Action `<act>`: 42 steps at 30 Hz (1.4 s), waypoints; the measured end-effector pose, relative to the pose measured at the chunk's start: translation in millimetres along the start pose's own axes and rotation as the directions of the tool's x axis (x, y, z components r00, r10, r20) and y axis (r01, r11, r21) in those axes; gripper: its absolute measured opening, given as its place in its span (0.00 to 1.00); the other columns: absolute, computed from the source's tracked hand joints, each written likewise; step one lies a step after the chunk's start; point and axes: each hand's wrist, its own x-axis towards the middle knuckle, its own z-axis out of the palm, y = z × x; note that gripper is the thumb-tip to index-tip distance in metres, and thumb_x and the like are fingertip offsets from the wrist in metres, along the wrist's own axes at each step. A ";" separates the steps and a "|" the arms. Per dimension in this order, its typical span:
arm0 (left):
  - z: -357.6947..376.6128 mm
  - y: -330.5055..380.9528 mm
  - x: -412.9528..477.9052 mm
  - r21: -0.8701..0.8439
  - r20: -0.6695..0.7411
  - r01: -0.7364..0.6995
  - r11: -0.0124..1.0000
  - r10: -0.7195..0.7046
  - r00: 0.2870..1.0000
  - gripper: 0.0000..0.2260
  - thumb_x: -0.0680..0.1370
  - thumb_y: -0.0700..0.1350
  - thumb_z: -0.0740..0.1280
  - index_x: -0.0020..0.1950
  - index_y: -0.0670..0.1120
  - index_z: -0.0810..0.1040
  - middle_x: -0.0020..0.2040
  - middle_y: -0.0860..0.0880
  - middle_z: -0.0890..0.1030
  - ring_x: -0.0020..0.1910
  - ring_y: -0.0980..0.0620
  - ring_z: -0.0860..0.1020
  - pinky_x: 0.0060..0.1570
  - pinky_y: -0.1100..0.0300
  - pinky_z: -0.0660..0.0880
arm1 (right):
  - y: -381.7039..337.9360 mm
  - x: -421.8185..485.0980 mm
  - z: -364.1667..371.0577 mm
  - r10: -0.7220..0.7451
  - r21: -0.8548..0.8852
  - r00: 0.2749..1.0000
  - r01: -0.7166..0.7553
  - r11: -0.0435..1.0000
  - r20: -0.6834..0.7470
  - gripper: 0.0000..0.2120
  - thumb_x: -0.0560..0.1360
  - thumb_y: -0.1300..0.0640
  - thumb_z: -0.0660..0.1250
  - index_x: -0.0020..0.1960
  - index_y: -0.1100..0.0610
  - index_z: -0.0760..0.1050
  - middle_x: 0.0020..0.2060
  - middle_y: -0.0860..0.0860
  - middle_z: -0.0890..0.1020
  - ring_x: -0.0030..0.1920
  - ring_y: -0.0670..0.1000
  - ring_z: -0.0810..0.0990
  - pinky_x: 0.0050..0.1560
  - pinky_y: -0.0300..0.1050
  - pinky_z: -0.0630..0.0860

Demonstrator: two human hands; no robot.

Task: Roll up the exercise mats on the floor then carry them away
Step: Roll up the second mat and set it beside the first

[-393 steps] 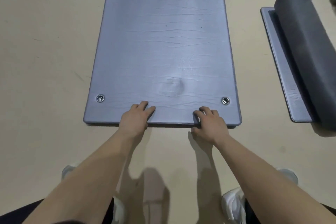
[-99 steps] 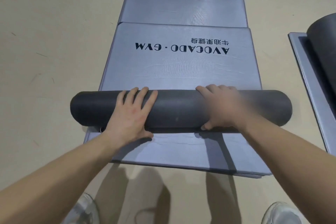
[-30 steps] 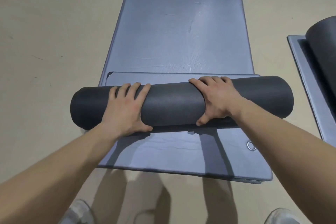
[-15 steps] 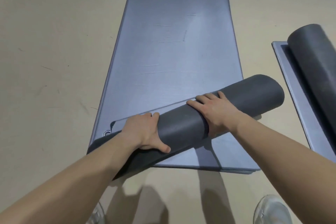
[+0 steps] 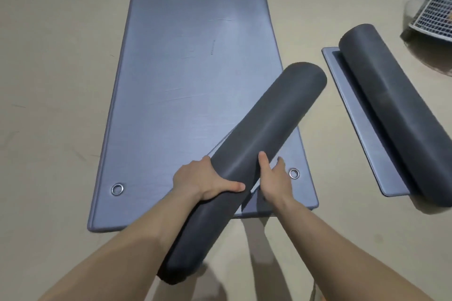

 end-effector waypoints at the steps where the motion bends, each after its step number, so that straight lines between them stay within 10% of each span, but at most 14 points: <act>1: 7.1 17.3 2.1 -0.060 -0.005 -0.006 0.998 0.006 1.000 0.45 0.54 0.81 0.68 0.61 0.53 0.74 0.54 0.55 0.82 0.52 0.48 0.80 0.49 0.53 0.77 | 0.9 5.9 -7.9 0.038 0.091 0.997 -0.044 0.995 0.070 0.34 0.76 0.29 0.58 0.76 0.46 0.62 0.68 0.46 0.77 0.59 0.53 0.78 0.67 0.57 0.74; 9: 56.2 159.0 42.0 -0.514 0.057 -0.134 0.847 0.189 0.980 0.40 0.59 0.77 0.70 0.63 0.55 0.80 0.54 0.58 0.84 0.52 0.53 0.82 0.54 0.53 0.81 | -0.3 111.4 -130.8 -0.076 0.103 0.997 0.079 0.992 -0.033 0.38 0.61 0.27 0.73 0.65 0.44 0.72 0.57 0.43 0.84 0.57 0.53 0.84 0.64 0.56 0.78; 20: 175.6 343.2 101.4 -0.758 0.152 -0.044 0.651 0.242 0.958 0.30 0.60 0.80 0.65 0.52 0.62 0.72 0.52 0.56 0.83 0.50 0.43 0.83 0.53 0.39 0.81 | 19.2 225.8 -280.5 -0.213 -0.536 0.960 0.084 0.840 -0.184 0.53 0.61 0.24 0.71 0.79 0.44 0.59 0.66 0.48 0.79 0.62 0.58 0.80 0.61 0.58 0.78; 27: 148.0 343.2 120.2 -0.699 0.165 -0.183 0.691 0.404 0.900 0.11 0.81 0.55 0.68 0.53 0.47 0.81 0.46 0.48 0.85 0.39 0.48 0.83 0.35 0.58 0.80 | 42.2 240.0 -289.1 -0.318 -0.657 0.906 0.061 0.751 -0.279 0.50 0.69 0.19 0.56 0.83 0.41 0.46 0.70 0.56 0.74 0.65 0.63 0.78 0.58 0.61 0.79; 32: 83.1 343.6 157.6 -0.192 -0.230 -0.474 0.860 0.430 0.873 0.11 0.81 0.51 0.62 0.55 0.51 0.83 0.52 0.51 0.86 0.52 0.46 0.83 0.54 0.53 0.79 | 45.4 233.8 -275.5 -0.355 -0.715 0.877 0.018 0.699 -0.325 0.49 0.70 0.19 0.53 0.83 0.42 0.44 0.69 0.58 0.73 0.63 0.64 0.78 0.55 0.58 0.78; 37: 45.2 392.4 184.4 0.055 -0.444 -0.571 0.819 0.533 0.721 0.22 0.82 0.56 0.62 0.75 0.51 0.68 0.73 0.45 0.68 0.70 0.40 0.69 0.62 0.46 0.74 | 44.3 231.3 -268.6 -0.354 -0.723 0.860 -0.026 0.690 -0.368 0.49 0.71 0.19 0.53 0.82 0.42 0.44 0.68 0.57 0.74 0.60 0.61 0.79 0.51 0.54 0.78; 42: 76.7 422.7 203.2 -0.104 -0.300 -0.462 0.880 0.416 0.859 0.43 0.79 0.69 0.58 0.84 0.53 0.38 0.83 0.46 0.36 0.78 0.30 0.53 0.72 0.37 0.64 | 46.8 233.0 -272.1 -0.407 -0.730 0.818 -0.023 0.683 -0.406 0.47 0.72 0.22 0.56 0.83 0.46 0.52 0.68 0.56 0.75 0.61 0.59 0.77 0.52 0.52 0.76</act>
